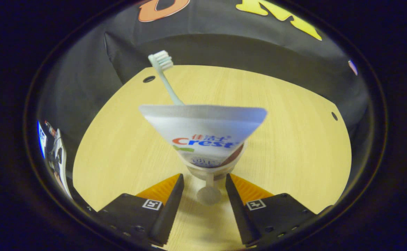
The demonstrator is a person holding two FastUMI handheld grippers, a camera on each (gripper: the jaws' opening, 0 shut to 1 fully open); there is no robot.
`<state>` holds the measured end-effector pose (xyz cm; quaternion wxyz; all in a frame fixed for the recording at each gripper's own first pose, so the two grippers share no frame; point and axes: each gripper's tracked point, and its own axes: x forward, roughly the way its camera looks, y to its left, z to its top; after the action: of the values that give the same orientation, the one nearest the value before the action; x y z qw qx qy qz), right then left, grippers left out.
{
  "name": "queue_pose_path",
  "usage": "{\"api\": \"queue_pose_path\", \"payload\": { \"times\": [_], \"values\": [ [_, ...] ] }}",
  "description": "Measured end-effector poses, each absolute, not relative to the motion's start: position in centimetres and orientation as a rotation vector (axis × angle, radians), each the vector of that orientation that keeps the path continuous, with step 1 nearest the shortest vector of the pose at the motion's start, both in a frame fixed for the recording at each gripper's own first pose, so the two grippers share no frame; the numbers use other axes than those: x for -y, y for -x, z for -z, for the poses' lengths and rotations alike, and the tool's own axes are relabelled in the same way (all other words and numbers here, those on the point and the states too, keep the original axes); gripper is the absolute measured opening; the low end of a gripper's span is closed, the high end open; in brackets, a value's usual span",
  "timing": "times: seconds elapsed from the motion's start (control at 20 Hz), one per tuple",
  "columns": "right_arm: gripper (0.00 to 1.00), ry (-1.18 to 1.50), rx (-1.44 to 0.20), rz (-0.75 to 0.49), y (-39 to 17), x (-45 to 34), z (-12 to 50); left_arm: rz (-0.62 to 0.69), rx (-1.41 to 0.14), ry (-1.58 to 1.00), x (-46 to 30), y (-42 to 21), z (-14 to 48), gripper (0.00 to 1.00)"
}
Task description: Put the toothbrush and toothpaste on the desktop into the cup, then pick up the cup and place it on the coaster on the desktop.
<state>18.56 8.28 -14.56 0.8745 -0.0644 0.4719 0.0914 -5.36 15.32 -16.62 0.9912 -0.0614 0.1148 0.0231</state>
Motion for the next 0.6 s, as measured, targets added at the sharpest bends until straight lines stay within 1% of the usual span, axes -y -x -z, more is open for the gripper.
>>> {"api": "queue_pose_path", "payload": {
  "times": [0.1, 0.15, 0.35, 0.5, 0.6],
  "values": [
    [0.81, 0.126, -0.933, -0.182, -17.4, -6.8, 12.3, -0.039, -0.222, 0.104, -15.2, 5.3, 16.3, 0.91],
    [0.84, 0.112, -0.908, -0.188, -17.0, -6.3, 11.2, -0.036, -0.211, 0.091, -15.1, 5.3, 15.8, 0.91],
    [0.88, 0.063, -0.783, -0.204, -14.3, -3.6, 5.9, -0.021, -0.182, 0.09, -14.5, 4.8, 14.0, 0.91],
    [0.95, 0.023, -0.707, -0.208, -11.2, -0.8, 3.0, -0.015, -0.178, 0.126, -13.9, 4.1, 12.9, 0.91],
    [0.95, -0.001, -0.658, -0.2, -9.0, 1.7, 1.6, -0.014, -0.17, 0.134, -13.7, 4.3, 12.4, 0.91]
  ]
}}
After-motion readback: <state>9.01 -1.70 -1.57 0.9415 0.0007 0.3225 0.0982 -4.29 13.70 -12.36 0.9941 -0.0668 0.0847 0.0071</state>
